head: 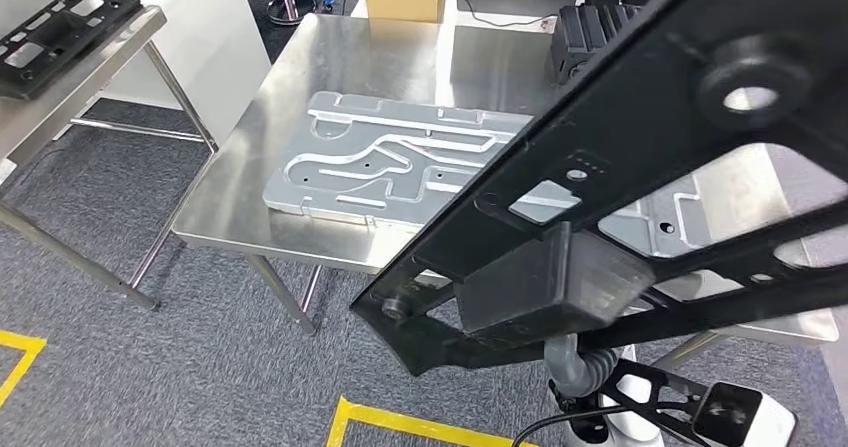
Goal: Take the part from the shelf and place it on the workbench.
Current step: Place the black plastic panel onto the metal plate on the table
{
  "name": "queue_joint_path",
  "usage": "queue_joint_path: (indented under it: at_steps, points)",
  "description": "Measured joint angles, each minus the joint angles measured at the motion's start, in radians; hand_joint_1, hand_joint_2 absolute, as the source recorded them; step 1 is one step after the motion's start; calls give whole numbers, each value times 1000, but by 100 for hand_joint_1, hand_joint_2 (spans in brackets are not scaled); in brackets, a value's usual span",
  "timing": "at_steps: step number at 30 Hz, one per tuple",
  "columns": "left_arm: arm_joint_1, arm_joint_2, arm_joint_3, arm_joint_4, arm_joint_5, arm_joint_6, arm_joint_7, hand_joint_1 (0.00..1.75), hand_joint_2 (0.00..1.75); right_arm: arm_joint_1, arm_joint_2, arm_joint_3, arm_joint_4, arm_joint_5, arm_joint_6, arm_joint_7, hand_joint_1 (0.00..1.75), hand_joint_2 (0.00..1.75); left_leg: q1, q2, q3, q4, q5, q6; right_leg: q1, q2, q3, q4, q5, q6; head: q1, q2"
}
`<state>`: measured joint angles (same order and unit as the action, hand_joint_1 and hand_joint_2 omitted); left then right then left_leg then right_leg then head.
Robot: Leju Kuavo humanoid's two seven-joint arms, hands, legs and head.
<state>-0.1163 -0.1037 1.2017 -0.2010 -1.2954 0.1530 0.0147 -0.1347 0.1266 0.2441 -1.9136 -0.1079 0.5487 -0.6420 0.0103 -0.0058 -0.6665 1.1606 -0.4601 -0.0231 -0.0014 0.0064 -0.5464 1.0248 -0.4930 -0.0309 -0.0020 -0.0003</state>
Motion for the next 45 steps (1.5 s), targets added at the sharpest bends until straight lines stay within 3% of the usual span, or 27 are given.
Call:
queue_joint_path:
  at_steps: [2,4,7,8,10,11,12,13,15,17,22,23,26,27,28,29,30,32,33,37,39,41,42,43,45]
  points:
    - [-1,0,4,0,3,0,0,0,175,-14,0,0,-13,7,-3,-1,175,175,-6,0,45,-104,38,12,3,1,7,2,-8,7,1,0]
    - [-3,0,7,0,7,0,0,0,175,-24,0,0,-22,15,-6,-3,175,175,-10,0,53,-128,35,18,5,1,5,1,-11,16,1,0]
    - [-1,-2,9,0,10,0,2,0,175,-42,-1,0,-35,26,-8,-5,175,175,-1,1,62,-145,37,31,6,0,-2,22,-32,31,3,0]
    - [-2,-3,10,0,10,0,2,0,175,-49,-1,0,-39,29,-8,-5,175,175,2,2,67,-151,38,35,5,-1,-22,63,-55,36,4,0]
    - [-3,-4,12,0,13,0,3,0,175,-57,-2,0,-42,33,-8,-5,175,175,2,3,70,-154,36,40,-1,-1,-92,191,-110,44,6,0]
    - [-3,-4,12,0,15,0,4,0,175,-59,-3,0,-43,37,-10,-5,175,175,2,2,70,-153,35,41,-4,-1,-126,245,-124,47,6,0]
    - [-3,-4,13,0,17,0,6,0,175,-61,-4,0,-43,42,-12,-5,175,175,2,2,71,-152,33,40,-8,-1,-147,270,-119,50,6,0]
    - [-3,-5,14,0,18,0,9,0,175,-66,-5,0,-44,49,-15,-6,175,175,3,1,72,-150,30,39,-11,-2,-150,258,-95,52,6,0]
    - [-2,-7,17,0,21,0,12,0,175,-81,-7,0,-49,62,-24,-6,175,175,4,0,78,-143,21,33,-16,-4,-106,141,-16,53,6,0]
    - [-3,-9,21,0,24,0,13,0,175,-97,-9,0,-54,73,-38,-5,175,175,2,-1,79,-136,13,23,-14,-5,-62,36,29,49,6,0]
    - [-4,-10,31,0,32,0,12,0,175,-133,-17,-1,-56,169,-137,10,175,175,3,1,74,-111,-6,-4,-11,0,-51,9,35,20,3,0]
    - [-4,-11,31,0,35,0,12,0,175,-142,-19,-3,-54,208,-174,17,175,175,3,2,59,-74,-28,-7,-13,-2,-49,6,36,14,1,0]
    - [-1,-15,34,0,41,-4,5,0,175,-162,-26,-25,-36,394,-346,53,175,175,4,2,-27,111,-115,-12,-9,-4,-47,6,34,5,-2,0]
    - [2,-17,35,0,42,-5,3,0,175,-169,-30,-35,-23,472,-412,70,175,175,4,2,-45,147,-122,-12,-8,-4,-47,6,33,4,-2,0]
    - [4,-18,36,0,42,-6,0,0,175,-178,-35,-44,-7,543,-471,87,175,175,4,2,-46,145,-109,-10,-6,-3,-46,7,33,4,-2,0]
    - [5,-18,36,0,43,-8,-2,0,175,-189,-40,-53,10,602,-520,102,175,175,4,2,-29,104,-79,-8,-6,-2,-45,7,32,4,-2,0]
    - [5,-18,36,0,42,-9,-4,0,175,-202,-46,-61,28,645,-556,115,175,175,4,2,3,33,-40,-3,-5,-1,-44,8,32,6,-2,0]
    - [5,-19,36,0,41,-12,-7,0,175,-234,-61,-72,63,713,-612,139,175,175,-1,2,59,-90,6,6,-2,0,-45,10,30,12,-2,0]
    - [5,-20,36,0,41,-13,-8,0,175,-252,-69,-75,81,742,-631,151,175,175,-3,1,72,-120,13,11,-2,0,-47,10,31,17,-1,0]
    - [6,-29,36,0,40,-17,-11,0,175,-309,-106,-81,150,831,-670,197,175,175,-2,0,76,-141,20,30,-4,-1,-52,19,24,40,0,0]
    - [5,-33,36,0,40,-19,-14,0,175,-344,-130,-80,190,879,-680,223,175,175,2,1,78,-149,25,40,-5,-1,-90,98,-22,49,2,0]
    - [5,-34,36,0,39,-22,-17,0,175,-376,-154,-78,240,928,-684,255,175,175,2,2,78,-149,25,43,-7,-2,-157,229,-78,55,3,0]
    - [6,-34,36,0,39,-23,-18,0,175,-392,-168,-75,268,950,-682,271,175,175,2,1,78,-148,25,43,-8,-2,-182,273,-86,58,3,0]
    - [6,-35,36,0,38,-24,-18,0,175,-410,-181,-72,298,969,-678,288,175,175,2,0,78,-147,24,43,-10,-2,-191,283,-75,59,3,0]
    - [6,-39,36,0,38,-26,-17,0,175,-462,-212,-65,365,1003,-670,317,175,175,2,-2,79,-142,21,40,-14,-4,-154,189,-4,59,4,0]
